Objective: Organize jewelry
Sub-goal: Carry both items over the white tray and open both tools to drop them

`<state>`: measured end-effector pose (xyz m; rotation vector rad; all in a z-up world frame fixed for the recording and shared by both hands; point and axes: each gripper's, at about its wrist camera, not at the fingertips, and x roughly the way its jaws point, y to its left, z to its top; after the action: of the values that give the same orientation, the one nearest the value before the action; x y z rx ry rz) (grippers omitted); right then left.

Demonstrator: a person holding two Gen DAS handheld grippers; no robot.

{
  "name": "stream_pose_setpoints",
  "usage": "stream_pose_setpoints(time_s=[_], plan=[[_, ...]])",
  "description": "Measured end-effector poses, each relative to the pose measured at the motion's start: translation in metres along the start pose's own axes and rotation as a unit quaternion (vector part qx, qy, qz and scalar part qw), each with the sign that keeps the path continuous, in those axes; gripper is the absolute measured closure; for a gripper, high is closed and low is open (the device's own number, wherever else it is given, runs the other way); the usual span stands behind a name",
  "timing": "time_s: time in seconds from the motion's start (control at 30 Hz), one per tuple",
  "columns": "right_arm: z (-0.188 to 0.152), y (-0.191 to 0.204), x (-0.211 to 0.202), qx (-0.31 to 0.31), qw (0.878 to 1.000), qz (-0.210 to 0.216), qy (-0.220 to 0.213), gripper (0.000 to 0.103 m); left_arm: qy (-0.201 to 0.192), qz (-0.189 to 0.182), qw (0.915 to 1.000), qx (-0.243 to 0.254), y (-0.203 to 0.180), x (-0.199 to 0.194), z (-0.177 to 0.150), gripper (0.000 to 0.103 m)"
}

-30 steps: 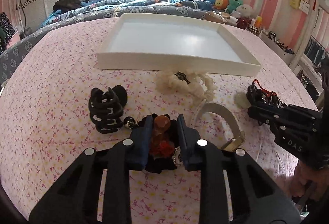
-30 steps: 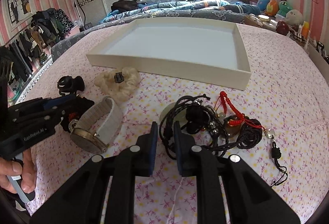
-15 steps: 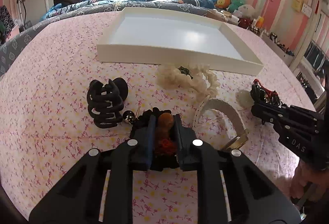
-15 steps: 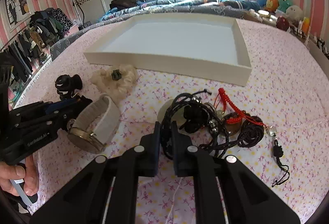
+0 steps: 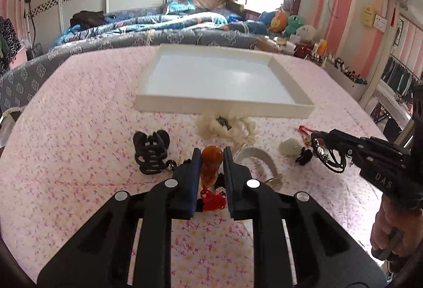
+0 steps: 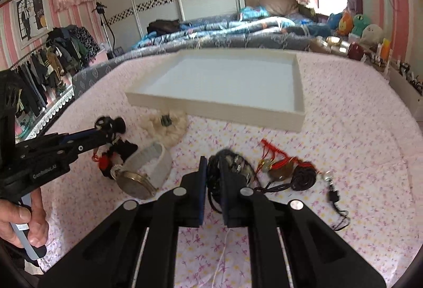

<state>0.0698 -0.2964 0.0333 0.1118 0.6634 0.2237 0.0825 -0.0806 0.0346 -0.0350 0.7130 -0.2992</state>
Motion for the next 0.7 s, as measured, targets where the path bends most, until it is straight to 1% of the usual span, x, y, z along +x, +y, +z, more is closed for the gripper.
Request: stream_pose_setpoints(time_s=[0.17,0.27,0.37,0.47,0.57,0.7], plan=[[0.015,-0.004,-0.028,0.004,0.999,0.007,-0.042,0.094,-0.023,-0.001,0.9997,0.002,0.002,-0.023,0.008,0.088],[0.023,-0.016,-0.042,0.042,0.997,0.048,-0.053,0.094,-0.033,0.0,0.9994,0.003,0.003,-0.033,0.01,0.088],[0.031,-0.022,-0.054,0.05,0.994,0.063,-0.072,0.094,-0.043,0.002,0.999,0.009,0.003,-0.041,0.014,0.088],[0.041,-0.031,-0.064,0.07,0.989,0.095,-0.085,0.094,-0.055,0.004,0.9984,0.016,0.003,-0.049,0.021,0.088],[0.052,-0.035,-0.07,0.077,0.986,0.117,-0.095,0.094,-0.064,0.002,0.9978,0.017,0.004,-0.056,0.027,0.088],[0.062,-0.039,-0.073,0.08,0.982,0.132,-0.105,0.094,-0.077,0.003,0.9968,0.021,0.006,-0.061,0.04,0.088]])
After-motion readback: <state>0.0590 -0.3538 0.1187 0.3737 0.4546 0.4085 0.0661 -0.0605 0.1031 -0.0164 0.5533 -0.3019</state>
